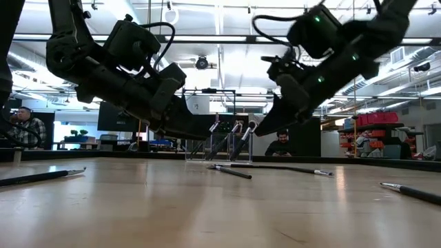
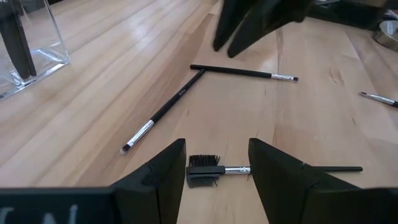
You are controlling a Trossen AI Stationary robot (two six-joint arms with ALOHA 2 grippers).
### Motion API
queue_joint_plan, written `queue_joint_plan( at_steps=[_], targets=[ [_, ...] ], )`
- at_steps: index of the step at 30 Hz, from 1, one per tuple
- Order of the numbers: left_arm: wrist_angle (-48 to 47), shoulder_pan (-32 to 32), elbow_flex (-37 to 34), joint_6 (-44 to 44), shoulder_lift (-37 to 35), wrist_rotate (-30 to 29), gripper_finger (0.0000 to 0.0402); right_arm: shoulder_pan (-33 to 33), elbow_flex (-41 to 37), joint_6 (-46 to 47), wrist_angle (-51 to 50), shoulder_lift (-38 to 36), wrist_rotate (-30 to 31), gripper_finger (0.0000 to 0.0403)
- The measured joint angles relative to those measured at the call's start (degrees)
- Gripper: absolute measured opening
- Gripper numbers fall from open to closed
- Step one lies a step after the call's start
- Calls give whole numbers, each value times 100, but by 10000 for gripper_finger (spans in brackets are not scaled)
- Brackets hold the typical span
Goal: Put items in baskets/containers
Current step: Put the black eyeshadow brush into the transparent organizer
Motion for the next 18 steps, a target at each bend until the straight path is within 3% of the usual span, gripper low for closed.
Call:
queue_joint_plan(
  at_steps=[5,9,18],
  targets=[
    [146,0,-2,0,0,0,181,-370,-234,-302,1039,250,-61,114],
    [279,0,-2,2,0,0,181,-692,-234,-827,1553,687,-614,144],
    [312,0,-2,-28,0,2,181,-1151,-182,-1354,1942,1467,-1001,157]
  ],
)
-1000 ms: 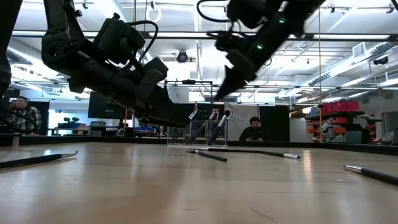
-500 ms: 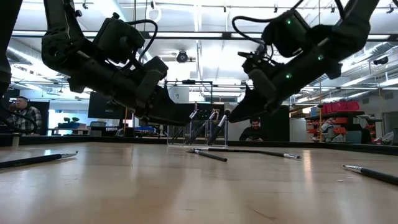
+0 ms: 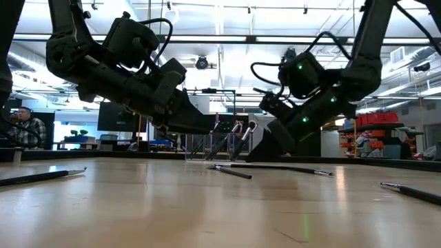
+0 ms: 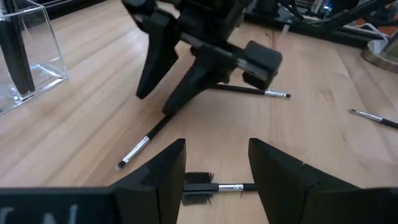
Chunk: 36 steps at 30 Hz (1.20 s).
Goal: Put items in baskets/containers
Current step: Put the black eyeshadow brush into the transparent organizer
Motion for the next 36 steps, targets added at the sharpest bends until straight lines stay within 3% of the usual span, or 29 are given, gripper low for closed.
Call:
queue_joint_plan(
  at_steps=[5,9,17,25,36],
  targets=[
    [46,4,0,-9,0,0,181,-247,92,-15,53,200,-761,144],
    [54,3,0,-9,0,2,181,-319,103,-159,66,301,-992,127],
    [57,4,0,3,0,0,181,-317,115,-256,-43,330,-964,93],
    [61,4,0,4,0,0,181,-374,132,-368,-462,340,-780,15],
    [182,5,-2,228,-238,-66,181,-380,70,181,660,574,-732,8]
  ],
)
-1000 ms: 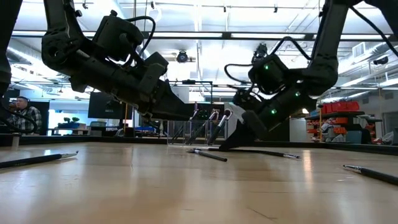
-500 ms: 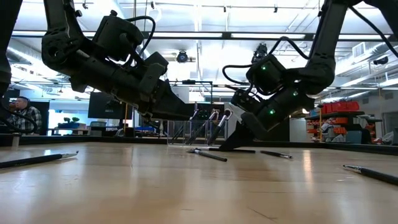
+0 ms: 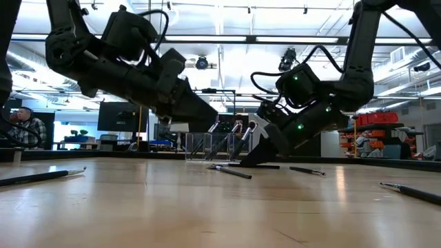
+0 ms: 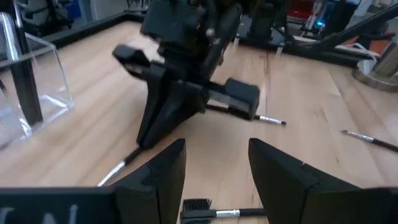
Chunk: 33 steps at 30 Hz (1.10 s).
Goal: Put items in baskets/containers
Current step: Put the black eyeshadow brush into the transparent organizer
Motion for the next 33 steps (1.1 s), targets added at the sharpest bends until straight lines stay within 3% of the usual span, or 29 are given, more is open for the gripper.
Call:
queue_joint_plan(
  at_steps=[8,17,24,33],
  targets=[
    [15,0,-353,134,-459,-2,181,-3,-2,761,1825,16,-93,8],
    [1149,-74,-492,472,-448,10,181,232,2,1617,4114,-3,-1616,8],
    [2619,-77,-490,1088,-449,537,181,732,121,1567,4267,-8,-1862,8],
    [2788,-147,-490,1188,-449,944,170,1030,216,1301,4247,-15,-1848,8]
  ],
)
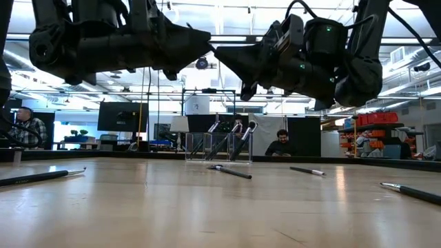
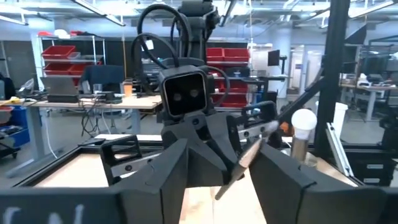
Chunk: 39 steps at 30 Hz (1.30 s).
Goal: Put items in baskets/containers
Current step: Put the black eyeshadow brush into the transparent organizer
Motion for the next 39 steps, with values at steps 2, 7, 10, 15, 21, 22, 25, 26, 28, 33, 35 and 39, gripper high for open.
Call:
queue_joint_plan(
  at_steps=[2,7,10,15,21,22,25,26,28,33,35,39],
  targets=[
    [2,-40,0,32,0,0,156,1,0,16,4,0,-8,8],
    [4,-55,0,37,2,6,98,-9,0,17,6,0,2,8],
    [7,-57,0,37,2,37,51,-10,0,17,0,0,27,9],
    [-66,-35,-2,-85,-7,64,18,-146,-12,159,-275,-46,-24,26],
    [-1160,429,108,-565,-310,-124,18,-778,-521,460,-1281,-540,-74,67],
    [-1623,573,153,-620,-434,-148,18,-893,-628,417,-1489,-646,-45,73],
    [-3059,1045,576,-738,-720,-182,18,-1194,-906,352,-2074,-900,14,86],
    [-3583,1189,793,-736,-815,-206,18,-1243,-983,336,-2141,-925,79,89],
    [-4657,1455,1366,-611,-949,-208,18,-1292,-1163,325,-2165,-955,238,92],
    [-8112,2037,3296,5,-975,-564,18,-1233,-1292,312,-2171,-955,559,93],
    [-9183,2283,3992,166,-866,-876,18,-1187,-1292,273,-2168,-955,558,93],
    [-10210,2881,4787,275,-734,-728,25,-1096,-1292,120,-2143,-955,558,93]
  ],
)
